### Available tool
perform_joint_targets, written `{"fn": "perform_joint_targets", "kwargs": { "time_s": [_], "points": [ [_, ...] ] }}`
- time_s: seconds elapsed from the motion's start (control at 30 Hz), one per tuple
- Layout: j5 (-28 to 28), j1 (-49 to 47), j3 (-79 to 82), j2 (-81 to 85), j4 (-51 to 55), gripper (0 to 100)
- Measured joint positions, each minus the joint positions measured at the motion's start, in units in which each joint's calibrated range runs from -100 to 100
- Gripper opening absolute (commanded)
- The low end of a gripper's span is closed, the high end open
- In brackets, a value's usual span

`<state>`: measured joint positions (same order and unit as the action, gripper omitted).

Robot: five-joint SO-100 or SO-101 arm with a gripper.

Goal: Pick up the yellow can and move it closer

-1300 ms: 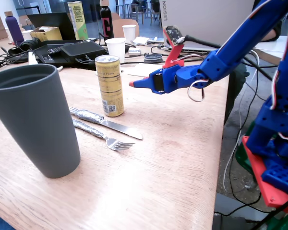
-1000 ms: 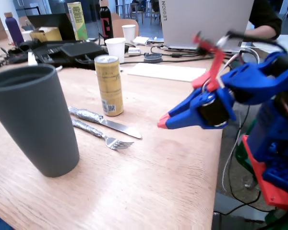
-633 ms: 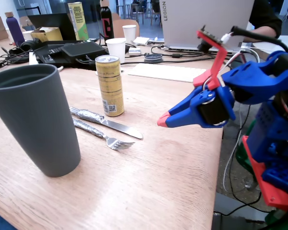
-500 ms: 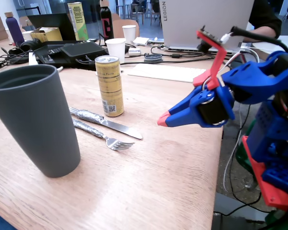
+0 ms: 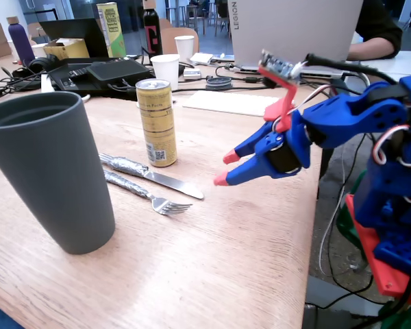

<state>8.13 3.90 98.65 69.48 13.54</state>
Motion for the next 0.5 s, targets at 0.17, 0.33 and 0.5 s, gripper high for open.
{"fn": "perform_joint_targets", "kwargs": {
  "time_s": [0.17, 0.33, 0.5],
  "points": [
    [-0.44, 0.94, -0.54, -0.35, 0.0, 49],
    [-4.88, 9.11, -4.87, -8.13, 0.0, 49],
    [-5.27, 10.05, -10.19, -20.32, -7.78, 48]
  ]
}}
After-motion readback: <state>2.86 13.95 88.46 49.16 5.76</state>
